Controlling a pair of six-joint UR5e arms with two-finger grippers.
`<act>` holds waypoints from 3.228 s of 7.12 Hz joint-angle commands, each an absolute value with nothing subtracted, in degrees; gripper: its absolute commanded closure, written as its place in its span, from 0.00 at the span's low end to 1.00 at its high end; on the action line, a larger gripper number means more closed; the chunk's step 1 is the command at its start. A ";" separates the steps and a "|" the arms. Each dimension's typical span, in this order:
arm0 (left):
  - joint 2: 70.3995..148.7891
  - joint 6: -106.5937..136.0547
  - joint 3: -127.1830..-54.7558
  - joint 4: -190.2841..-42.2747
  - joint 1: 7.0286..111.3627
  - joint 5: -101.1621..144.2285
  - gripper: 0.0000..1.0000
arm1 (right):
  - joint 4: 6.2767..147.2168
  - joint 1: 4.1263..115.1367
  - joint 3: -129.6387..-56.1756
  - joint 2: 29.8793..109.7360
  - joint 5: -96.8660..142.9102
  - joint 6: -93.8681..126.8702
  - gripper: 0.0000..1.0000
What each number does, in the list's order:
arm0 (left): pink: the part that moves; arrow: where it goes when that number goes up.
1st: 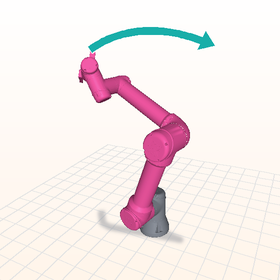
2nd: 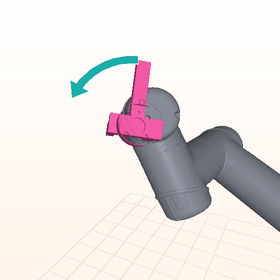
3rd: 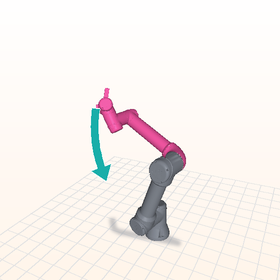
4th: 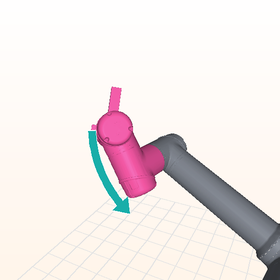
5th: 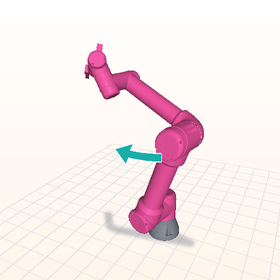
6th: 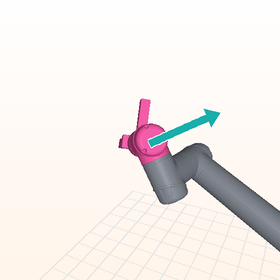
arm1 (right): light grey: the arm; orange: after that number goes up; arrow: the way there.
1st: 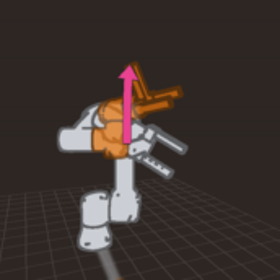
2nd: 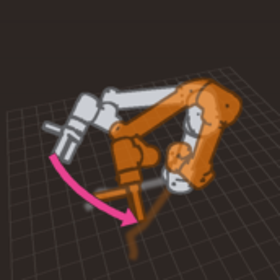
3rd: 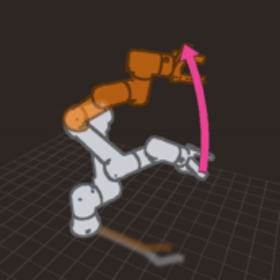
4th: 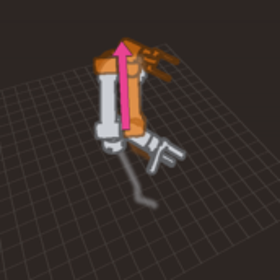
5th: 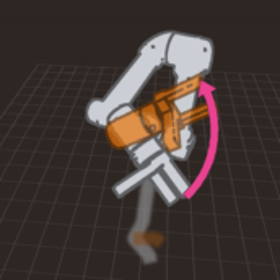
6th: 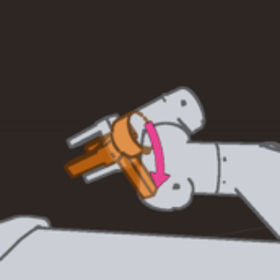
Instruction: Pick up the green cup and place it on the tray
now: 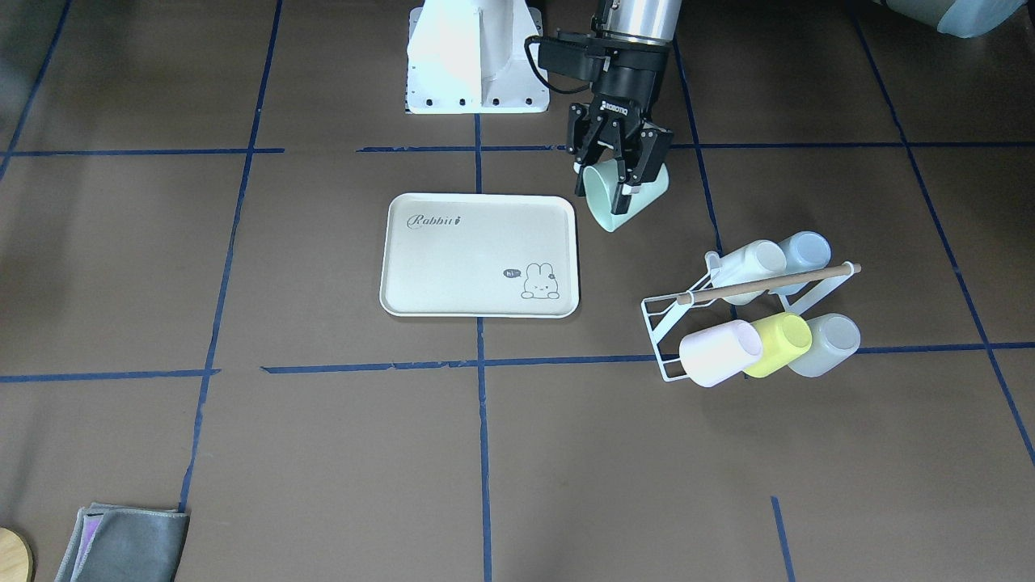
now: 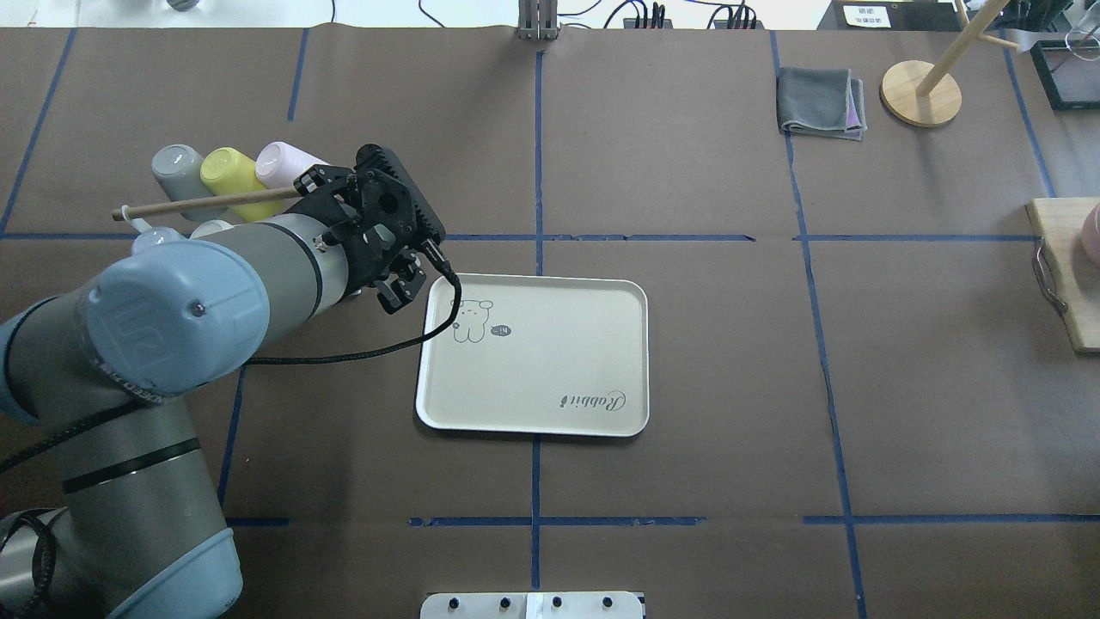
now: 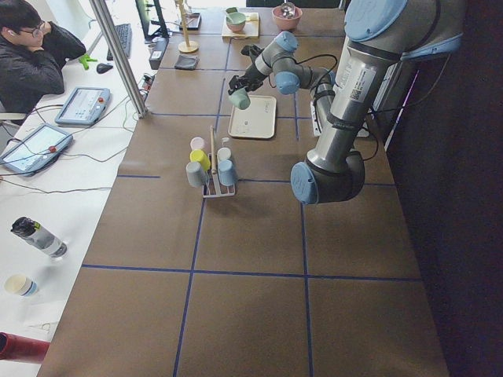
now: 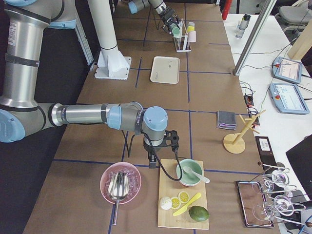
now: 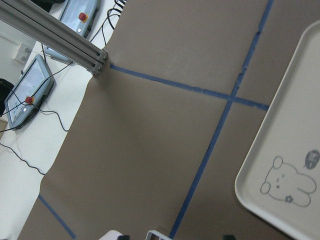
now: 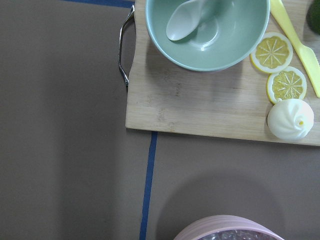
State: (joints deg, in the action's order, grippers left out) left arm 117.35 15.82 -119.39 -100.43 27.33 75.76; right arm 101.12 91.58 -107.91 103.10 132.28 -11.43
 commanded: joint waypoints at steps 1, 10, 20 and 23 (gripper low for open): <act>117.16 32.37 -112.37 -119.52 25.49 75.50 0.35 | 100.12 91.58 -107.76 103.10 132.28 -11.34 0.00; 125.07 33.33 -73.40 -175.34 21.09 71.98 0.29 | 100.02 91.58 -107.75 103.27 132.28 -11.34 0.00; 123.84 32.52 -73.04 -175.34 19.95 72.69 0.19 | 100.02 91.58 -107.67 103.18 132.36 -11.25 0.00; 123.66 32.43 -73.04 -175.34 19.95 72.69 0.19 | 100.02 91.58 -107.67 103.10 132.36 -11.16 0.00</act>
